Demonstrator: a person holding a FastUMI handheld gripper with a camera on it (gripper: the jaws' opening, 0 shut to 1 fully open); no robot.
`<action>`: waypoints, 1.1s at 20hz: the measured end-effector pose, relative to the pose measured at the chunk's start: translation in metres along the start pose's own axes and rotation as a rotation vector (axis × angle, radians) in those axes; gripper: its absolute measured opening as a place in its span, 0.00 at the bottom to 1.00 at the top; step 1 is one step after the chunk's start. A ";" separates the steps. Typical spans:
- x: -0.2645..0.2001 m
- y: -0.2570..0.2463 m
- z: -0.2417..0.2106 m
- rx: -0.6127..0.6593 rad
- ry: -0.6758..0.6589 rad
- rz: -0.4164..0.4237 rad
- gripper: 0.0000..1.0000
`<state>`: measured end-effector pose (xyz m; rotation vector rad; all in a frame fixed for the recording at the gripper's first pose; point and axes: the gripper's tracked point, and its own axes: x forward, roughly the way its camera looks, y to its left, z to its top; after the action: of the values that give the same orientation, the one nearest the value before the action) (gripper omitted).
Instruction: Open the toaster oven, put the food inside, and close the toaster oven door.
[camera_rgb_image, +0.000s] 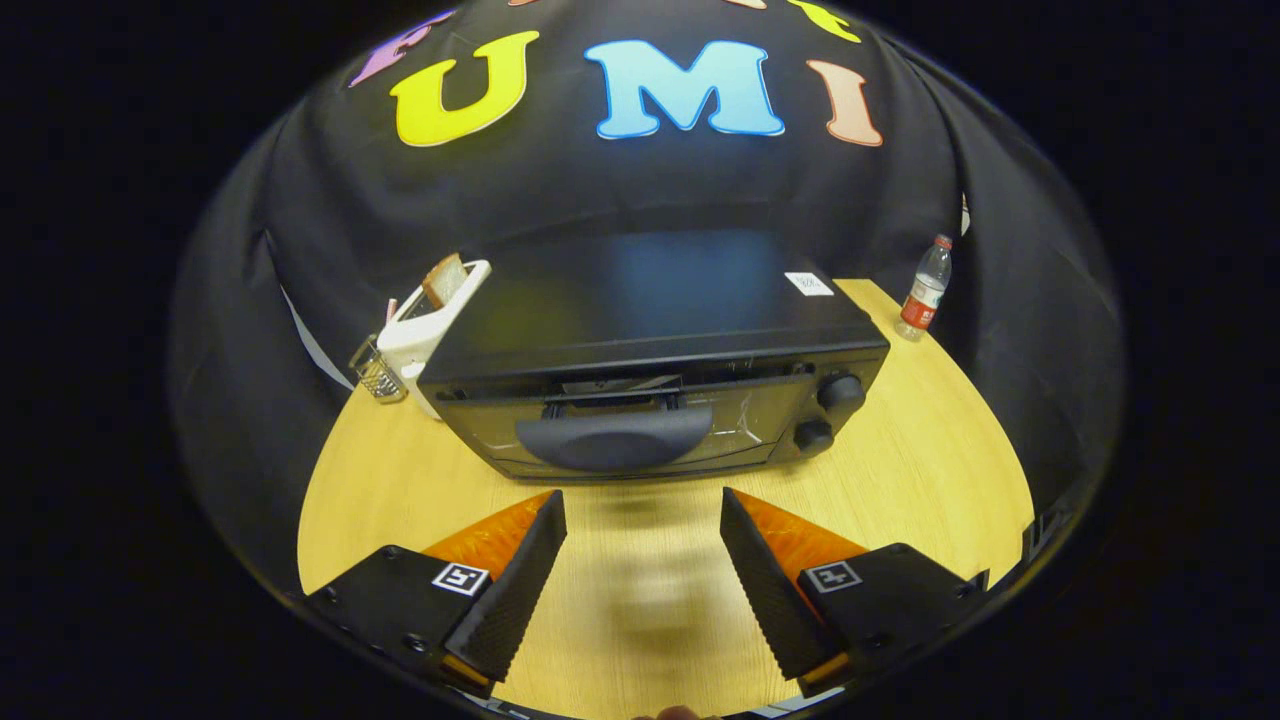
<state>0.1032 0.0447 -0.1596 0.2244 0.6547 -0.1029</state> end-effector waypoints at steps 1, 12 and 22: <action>0.000 -0.004 0.011 0.002 -0.025 0.005 0.99; -0.051 -0.047 0.119 -0.103 -0.361 0.014 0.99; -0.210 -0.097 0.126 -0.068 -0.623 -0.039 0.98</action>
<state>-0.0040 -0.0742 0.0494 0.1037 0.0419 -0.1780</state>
